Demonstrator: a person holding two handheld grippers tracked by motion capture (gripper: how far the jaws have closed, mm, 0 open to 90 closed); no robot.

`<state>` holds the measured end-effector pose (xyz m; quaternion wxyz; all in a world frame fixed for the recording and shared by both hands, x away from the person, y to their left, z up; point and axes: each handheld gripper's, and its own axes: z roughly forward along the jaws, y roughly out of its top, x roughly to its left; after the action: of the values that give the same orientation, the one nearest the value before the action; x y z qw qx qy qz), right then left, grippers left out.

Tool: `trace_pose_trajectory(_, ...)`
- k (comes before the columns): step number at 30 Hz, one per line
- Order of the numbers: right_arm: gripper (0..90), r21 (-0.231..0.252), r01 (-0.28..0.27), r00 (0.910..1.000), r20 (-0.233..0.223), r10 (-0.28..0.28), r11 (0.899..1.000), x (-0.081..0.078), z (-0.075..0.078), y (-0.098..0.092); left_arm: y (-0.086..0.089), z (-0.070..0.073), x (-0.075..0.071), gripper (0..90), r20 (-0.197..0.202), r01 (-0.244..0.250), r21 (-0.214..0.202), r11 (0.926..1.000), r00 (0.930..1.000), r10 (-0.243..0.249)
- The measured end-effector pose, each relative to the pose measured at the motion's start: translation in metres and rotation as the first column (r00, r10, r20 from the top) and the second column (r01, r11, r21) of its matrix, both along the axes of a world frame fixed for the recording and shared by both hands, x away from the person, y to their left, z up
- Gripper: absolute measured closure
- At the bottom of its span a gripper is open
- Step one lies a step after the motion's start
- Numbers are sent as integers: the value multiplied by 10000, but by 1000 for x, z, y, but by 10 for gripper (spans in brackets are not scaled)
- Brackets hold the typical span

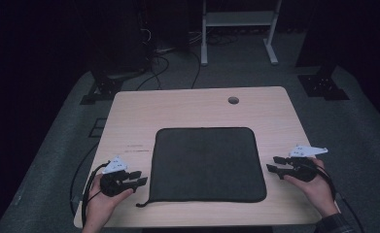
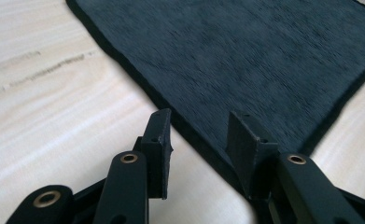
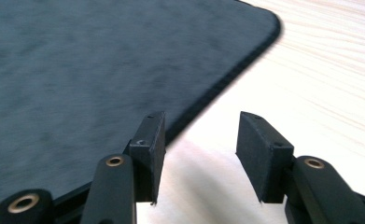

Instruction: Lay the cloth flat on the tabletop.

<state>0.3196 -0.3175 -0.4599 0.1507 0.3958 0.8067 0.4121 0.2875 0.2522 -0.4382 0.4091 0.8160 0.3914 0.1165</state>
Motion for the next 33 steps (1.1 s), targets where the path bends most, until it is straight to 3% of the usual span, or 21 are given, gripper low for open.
trace_pose_trajectory(7, 476, -675, 829, 9965, 7, -830, 9943, 18, -10, -8, -5, -5, 29, 573, 17, -316, 28, 9995, 9995, 315)
trace_pose_trajectory(15, 453, -773, 1283, 9915, -135, -1297, 9887, 24, -17, -15, -12, -17, 61, 558, -153, -843, 390, 9957, 9963, 849)
trace_pose_trajectory(20, 437, -941, 1263, 9911, -306, -1297, 9875, 24, -21, -14, -15, -23, 71, 574, -301, -1091, 458, 9930, 9934, 1105)
trace_pose_trajectory(26, 416, -985, 1221, 9920, -201, -1246, 9876, 25, -22, -13, -22, -24, 79, 569, -364, -1094, 548, 9925, 9931, 1114)
trace_pose_trajectory(33, 395, -782, 1244, 9922, 95, -1240, 9891, 23, -25, -11, -31, -29, 86, 598, -363, -1155, 1032, 9879, 9921, 1197)
